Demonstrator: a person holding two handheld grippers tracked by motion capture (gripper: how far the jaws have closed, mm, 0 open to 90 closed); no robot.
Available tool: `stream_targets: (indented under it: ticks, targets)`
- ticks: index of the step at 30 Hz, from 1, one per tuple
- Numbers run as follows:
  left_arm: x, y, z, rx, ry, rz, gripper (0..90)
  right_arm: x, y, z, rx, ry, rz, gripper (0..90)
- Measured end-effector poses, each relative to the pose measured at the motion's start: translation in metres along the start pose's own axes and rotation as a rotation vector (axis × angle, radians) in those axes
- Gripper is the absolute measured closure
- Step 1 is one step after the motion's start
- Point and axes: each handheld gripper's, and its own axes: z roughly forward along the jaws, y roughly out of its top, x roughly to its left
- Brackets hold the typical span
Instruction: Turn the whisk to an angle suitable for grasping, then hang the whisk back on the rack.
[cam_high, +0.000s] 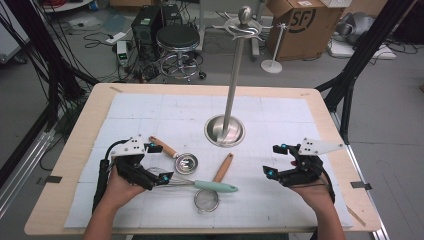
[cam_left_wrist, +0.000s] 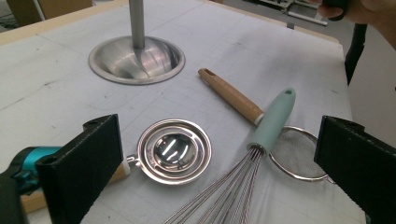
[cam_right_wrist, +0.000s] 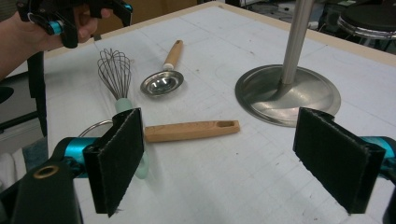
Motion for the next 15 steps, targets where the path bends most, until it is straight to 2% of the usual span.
stream_targets:
  ticks: [15]
  targets:
    - [0.0000, 0.0021, 0.0041, 0.006, -0.020, 0.005, 1.7, -0.0029, -0.0018, -0.0012, 0.005, -0.007, 0.000, 15.5]
